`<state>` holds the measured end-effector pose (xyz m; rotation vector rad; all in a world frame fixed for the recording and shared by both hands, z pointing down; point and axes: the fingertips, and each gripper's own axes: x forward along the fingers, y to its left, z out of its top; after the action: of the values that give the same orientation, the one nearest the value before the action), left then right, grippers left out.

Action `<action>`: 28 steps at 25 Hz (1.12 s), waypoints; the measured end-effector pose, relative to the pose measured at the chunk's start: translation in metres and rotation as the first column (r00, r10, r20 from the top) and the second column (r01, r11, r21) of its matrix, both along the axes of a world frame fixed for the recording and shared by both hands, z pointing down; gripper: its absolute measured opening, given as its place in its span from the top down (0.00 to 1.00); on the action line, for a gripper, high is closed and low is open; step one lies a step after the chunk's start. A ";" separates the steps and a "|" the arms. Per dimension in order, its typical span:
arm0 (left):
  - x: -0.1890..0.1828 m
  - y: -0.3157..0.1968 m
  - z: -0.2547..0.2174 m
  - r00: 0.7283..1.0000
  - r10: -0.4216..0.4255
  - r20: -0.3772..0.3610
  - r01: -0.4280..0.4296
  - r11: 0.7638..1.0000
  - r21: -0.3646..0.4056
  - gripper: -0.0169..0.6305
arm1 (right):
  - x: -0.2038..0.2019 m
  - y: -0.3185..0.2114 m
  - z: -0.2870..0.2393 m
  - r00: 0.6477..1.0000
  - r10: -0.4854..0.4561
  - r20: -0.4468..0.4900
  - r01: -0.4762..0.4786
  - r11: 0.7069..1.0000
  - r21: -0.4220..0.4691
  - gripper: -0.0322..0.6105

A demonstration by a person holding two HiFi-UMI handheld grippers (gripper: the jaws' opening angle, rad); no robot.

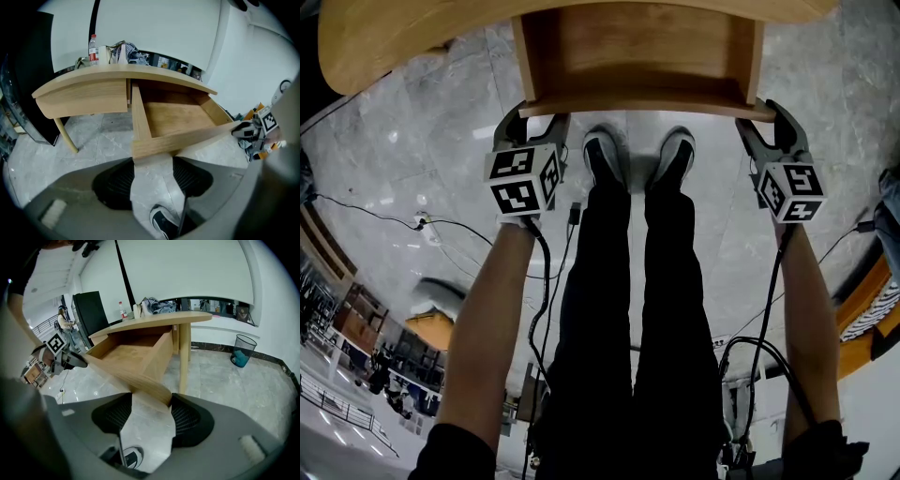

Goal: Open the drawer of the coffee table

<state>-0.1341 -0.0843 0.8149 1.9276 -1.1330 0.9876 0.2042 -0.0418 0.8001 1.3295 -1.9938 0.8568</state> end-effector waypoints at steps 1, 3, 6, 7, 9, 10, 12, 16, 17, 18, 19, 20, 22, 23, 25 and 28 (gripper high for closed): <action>-0.001 0.001 0.002 1.000 0.000 0.000 0.000 1.000 -0.002 0.56 | -0.001 0.001 0.002 1.000 -0.002 -0.001 0.002 1.000 -0.003 0.55; -0.002 0.002 0.006 1.000 0.004 0.002 -0.004 1.000 -0.008 0.56 | -0.002 0.003 0.006 1.000 -0.005 -0.004 0.005 1.000 -0.010 0.55; -0.002 0.003 0.010 1.000 0.008 0.006 -0.008 1.000 -0.013 0.56 | -0.002 0.005 0.010 1.000 -0.012 -0.009 0.012 1.000 -0.017 0.55; -0.002 0.003 0.011 1.000 0.009 0.006 -0.009 1.000 -0.013 0.56 | -0.002 0.005 0.011 1.000 -0.013 -0.010 0.013 1.000 -0.017 0.55; -0.002 0.003 0.011 1.000 0.011 0.006 -0.011 1.000 -0.009 0.56 | -0.002 0.006 0.012 1.000 -0.013 -0.009 0.013 1.000 -0.017 0.55; -0.002 0.003 0.011 1.000 0.013 0.005 -0.012 1.000 -0.009 0.56 | -0.003 0.006 0.012 1.000 -0.014 -0.009 0.014 1.000 -0.017 0.55; -0.002 0.003 0.012 1.000 0.019 0.005 -0.019 1.000 -0.010 0.56 | -0.003 0.005 0.013 1.000 -0.021 -0.014 0.021 1.000 -0.022 0.55; -0.004 0.009 0.011 0.997 0.068 0.030 -0.067 0.997 -0.032 0.56 | -0.001 0.007 0.008 0.998 -0.045 -0.032 0.043 0.997 -0.058 0.52; -0.007 0.013 0.009 0.996 0.077 0.040 -0.075 0.996 -0.042 0.56 | 0.000 0.008 0.003 0.998 -0.047 -0.033 0.044 0.997 -0.067 0.53; -0.011 0.017 0.007 0.995 0.081 0.050 -0.079 0.996 -0.052 0.56 | 0.003 0.009 -0.003 0.998 -0.045 -0.033 0.042 0.997 -0.072 0.53; -0.017 0.021 0.003 0.995 0.079 0.061 -0.075 0.995 -0.061 0.56 | 0.006 0.010 -0.011 0.999 -0.039 -0.032 0.036 0.996 -0.076 0.53; -0.025 0.026 -0.001 0.995 0.071 0.073 -0.066 0.995 -0.071 0.56 | 0.011 0.012 -0.020 0.999 -0.029 -0.032 0.026 0.996 -0.081 0.53; -0.045 0.037 -0.013 0.995 0.043 0.094 -0.034 0.995 -0.090 0.56 | 0.022 0.018 -0.039 1.000 0.008 -0.028 -0.010 0.996 -0.091 0.54; -0.054 0.042 -0.022 0.994 0.025 0.104 -0.015 0.995 -0.096 0.56 | 0.028 0.020 -0.051 0.999 0.032 -0.024 -0.034 0.995 -0.090 0.55; -0.069 0.049 -0.043 0.994 -0.019 0.109 0.030 0.995 -0.098 0.56 | 0.040 0.021 -0.079 0.997 0.081 -0.013 -0.082 0.994 -0.074 0.58; -0.075 0.043 -0.094 0.993 -0.088 0.072 0.093 0.993 -0.068 0.56 | 0.048 0.012 -0.132 0.990 0.137 0.008 -0.137 0.990 -0.025 0.63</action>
<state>-0.2089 -0.0411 0.7212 1.7821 -1.1976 1.0375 0.2518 -0.0299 0.6681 1.4644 -1.9101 0.9495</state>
